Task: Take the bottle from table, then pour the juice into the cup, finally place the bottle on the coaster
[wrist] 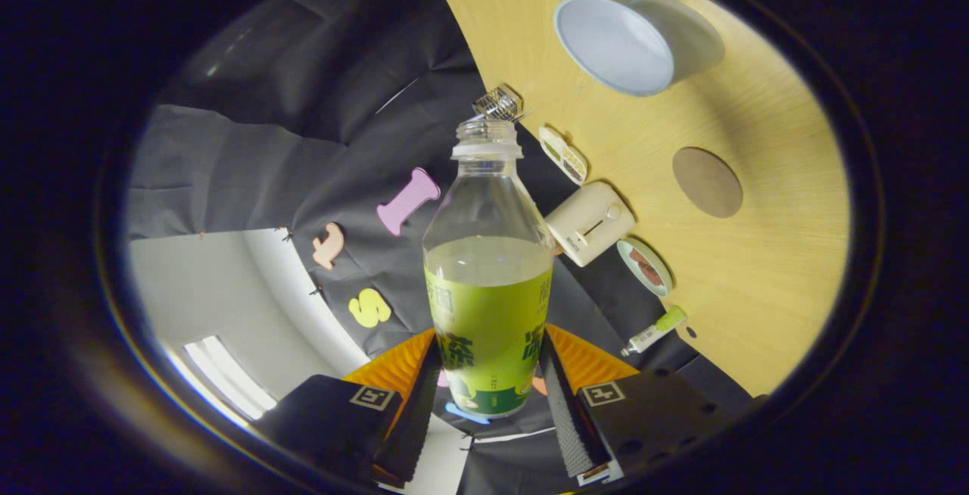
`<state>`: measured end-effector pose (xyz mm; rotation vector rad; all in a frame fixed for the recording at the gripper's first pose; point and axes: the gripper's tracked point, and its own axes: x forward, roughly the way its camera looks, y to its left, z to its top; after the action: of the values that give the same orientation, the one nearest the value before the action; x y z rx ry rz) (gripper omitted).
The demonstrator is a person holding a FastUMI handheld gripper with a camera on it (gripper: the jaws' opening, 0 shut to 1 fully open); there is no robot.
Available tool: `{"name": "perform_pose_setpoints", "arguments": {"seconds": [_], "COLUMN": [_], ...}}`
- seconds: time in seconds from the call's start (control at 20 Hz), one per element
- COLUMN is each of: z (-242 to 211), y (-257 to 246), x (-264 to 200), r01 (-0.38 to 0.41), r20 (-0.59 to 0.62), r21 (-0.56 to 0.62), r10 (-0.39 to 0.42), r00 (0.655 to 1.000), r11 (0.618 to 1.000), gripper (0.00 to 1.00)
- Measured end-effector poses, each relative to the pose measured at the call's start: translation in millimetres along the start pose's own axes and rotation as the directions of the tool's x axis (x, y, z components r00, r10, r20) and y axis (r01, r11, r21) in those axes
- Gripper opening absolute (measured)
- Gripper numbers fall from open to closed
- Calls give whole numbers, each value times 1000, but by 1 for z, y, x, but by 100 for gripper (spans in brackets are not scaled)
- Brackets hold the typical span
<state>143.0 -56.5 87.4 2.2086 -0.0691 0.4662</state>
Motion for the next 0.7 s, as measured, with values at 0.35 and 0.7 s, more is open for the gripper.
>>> {"name": "perform_pose_setpoints", "arguments": {"seconds": [0.35,0.7], "z": [-2,-4], "y": [14,10], "x": [0,-5], "r01": [-31,-15], "r20": [-3,-16], "r21": [35,-36], "r10": [31,14], "r00": [1000,1000], "r11": [999,999], "gripper": [74,74]}}
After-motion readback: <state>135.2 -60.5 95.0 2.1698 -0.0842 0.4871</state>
